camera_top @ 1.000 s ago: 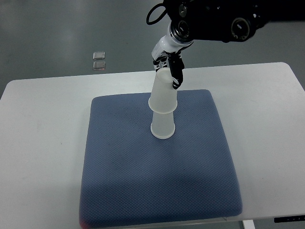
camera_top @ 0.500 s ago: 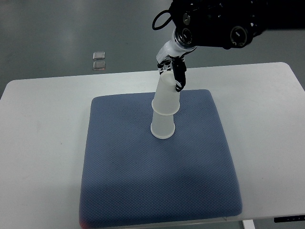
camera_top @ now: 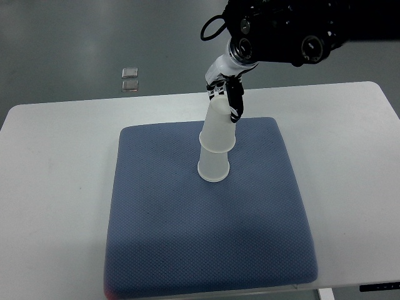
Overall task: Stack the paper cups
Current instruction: 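Open the right hand fingers and release the stacked cup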
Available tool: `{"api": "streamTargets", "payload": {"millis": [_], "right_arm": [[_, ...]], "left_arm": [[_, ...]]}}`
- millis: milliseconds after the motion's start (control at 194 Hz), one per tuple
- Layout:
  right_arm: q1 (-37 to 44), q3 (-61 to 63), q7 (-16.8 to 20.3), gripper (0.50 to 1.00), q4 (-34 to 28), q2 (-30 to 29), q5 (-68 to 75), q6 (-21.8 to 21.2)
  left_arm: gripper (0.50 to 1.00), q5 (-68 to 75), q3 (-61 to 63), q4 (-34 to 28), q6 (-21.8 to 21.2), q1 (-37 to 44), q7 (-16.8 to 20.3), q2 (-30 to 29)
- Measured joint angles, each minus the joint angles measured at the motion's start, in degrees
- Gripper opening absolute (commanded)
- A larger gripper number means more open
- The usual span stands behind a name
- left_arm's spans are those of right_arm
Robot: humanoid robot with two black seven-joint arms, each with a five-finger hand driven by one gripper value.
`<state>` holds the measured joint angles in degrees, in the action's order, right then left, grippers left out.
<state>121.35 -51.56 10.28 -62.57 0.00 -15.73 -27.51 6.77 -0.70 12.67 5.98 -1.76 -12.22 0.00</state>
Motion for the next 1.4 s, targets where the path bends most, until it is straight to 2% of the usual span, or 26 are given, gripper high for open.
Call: {"api": "streamTargets", "payload": {"millis": [747, 1401], "right_arm": [[-2.73, 0.15, 0.00, 0.785, 0.03, 0.00, 0.62, 2.77], [-5.61, 0.41, -0.03, 0.807, 2.42, 0.00, 1.17, 4.51]], "left_arm": [[1.000, 0.00, 0.00, -0.36, -0.08, 0.00, 0.00, 0.00], [1.000, 0.00, 0.00, -0.37, -0.27, 0.04, 0.00, 0.00]]}}
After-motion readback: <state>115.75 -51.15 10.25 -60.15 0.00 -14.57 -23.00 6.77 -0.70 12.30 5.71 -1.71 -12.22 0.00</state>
